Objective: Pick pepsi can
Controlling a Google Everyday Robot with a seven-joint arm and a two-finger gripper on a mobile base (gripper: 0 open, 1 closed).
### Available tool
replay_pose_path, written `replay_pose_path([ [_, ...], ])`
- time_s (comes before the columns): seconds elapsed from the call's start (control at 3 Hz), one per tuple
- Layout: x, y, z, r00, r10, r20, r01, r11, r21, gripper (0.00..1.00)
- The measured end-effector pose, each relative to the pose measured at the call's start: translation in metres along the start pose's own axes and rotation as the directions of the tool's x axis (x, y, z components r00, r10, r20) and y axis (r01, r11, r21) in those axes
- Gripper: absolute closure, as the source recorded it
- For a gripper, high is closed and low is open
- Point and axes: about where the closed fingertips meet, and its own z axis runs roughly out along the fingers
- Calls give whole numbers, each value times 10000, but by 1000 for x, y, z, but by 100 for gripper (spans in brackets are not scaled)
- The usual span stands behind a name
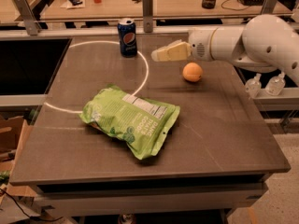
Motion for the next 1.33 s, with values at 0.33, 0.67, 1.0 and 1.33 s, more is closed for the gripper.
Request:
replay_pose_path([
  [0.33, 13, -9, 26, 9993, 195, 327, -207, 9991, 361, 0],
  [0.67, 18, -16, 50, 9981, 332, 514, -339, 9993, 124, 0],
  [1.0, 17, -16, 76, 9980, 382, 511, -357, 9982, -479, 0],
  [1.33, 10, -16, 101, 9982, 282, 527, -222, 9937, -1098, 0],
])
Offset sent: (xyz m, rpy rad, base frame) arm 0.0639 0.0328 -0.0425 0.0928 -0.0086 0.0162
